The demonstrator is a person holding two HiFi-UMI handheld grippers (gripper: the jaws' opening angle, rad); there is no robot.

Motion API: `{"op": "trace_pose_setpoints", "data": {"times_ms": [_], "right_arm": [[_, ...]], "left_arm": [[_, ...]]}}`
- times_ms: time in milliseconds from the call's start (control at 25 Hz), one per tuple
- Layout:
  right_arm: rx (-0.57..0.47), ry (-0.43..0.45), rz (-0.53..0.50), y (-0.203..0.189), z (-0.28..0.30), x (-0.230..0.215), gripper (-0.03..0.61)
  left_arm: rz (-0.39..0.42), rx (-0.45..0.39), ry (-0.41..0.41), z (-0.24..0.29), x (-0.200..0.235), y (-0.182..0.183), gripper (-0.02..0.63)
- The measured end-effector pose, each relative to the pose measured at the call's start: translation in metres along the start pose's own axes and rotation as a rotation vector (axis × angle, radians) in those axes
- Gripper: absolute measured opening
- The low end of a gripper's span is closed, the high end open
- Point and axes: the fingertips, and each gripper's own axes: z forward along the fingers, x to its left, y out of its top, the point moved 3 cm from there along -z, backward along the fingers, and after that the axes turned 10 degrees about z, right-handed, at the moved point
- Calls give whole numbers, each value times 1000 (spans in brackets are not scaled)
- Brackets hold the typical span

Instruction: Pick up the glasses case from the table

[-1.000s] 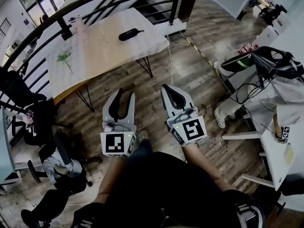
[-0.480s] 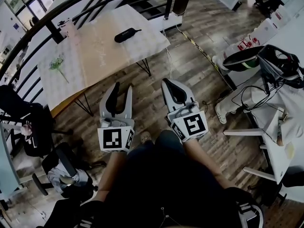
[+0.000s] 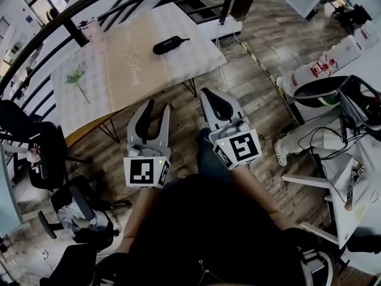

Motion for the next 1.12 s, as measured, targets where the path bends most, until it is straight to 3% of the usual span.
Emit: {"op": "trace_pose_setpoints", "data": {"times_ms": [360, 640, 1120], "right_arm": [[39, 151, 20, -10, 113, -84, 8], [79, 295, 31, -9, 199, -146, 8], [117, 440, 71, -19, 272, -220, 8]], "left_arm": [[3, -6, 134, 105, 41, -18, 120], [-6, 52, 257, 183, 66, -34, 120], [22, 101, 380, 273, 82, -51, 120]]}}
